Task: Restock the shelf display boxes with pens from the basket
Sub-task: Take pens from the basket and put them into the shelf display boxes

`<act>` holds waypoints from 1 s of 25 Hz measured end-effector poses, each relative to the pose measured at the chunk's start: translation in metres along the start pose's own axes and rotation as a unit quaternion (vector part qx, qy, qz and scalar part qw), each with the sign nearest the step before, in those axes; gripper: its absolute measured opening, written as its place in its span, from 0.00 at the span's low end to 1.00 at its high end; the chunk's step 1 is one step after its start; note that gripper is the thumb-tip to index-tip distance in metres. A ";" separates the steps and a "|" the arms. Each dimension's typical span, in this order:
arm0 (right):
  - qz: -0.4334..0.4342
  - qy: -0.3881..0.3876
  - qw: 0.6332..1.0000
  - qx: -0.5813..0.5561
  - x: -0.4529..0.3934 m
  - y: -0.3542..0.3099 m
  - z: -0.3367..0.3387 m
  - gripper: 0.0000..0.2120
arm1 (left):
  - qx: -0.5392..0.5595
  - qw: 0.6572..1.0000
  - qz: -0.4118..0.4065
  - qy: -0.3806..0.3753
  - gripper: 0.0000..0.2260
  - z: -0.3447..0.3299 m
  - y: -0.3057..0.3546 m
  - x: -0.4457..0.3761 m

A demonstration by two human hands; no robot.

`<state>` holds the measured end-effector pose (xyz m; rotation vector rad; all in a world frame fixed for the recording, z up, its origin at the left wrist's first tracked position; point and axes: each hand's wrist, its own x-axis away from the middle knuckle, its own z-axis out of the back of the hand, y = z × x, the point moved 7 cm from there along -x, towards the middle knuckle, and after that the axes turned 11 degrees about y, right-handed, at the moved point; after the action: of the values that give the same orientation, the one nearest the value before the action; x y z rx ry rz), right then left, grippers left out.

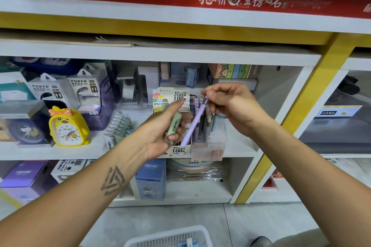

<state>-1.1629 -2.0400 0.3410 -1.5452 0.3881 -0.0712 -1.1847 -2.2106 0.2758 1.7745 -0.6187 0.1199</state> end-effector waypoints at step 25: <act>0.129 -0.005 0.940 0.316 0.016 -0.001 -0.016 0.08 | -0.012 0.995 -0.027 -0.099 0.12 -0.004 -0.002 0.014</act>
<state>-1.1524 -2.0596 0.3391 -0.8516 0.4992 0.0180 -1.1713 -2.2109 0.2810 1.7918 -0.7112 -0.1015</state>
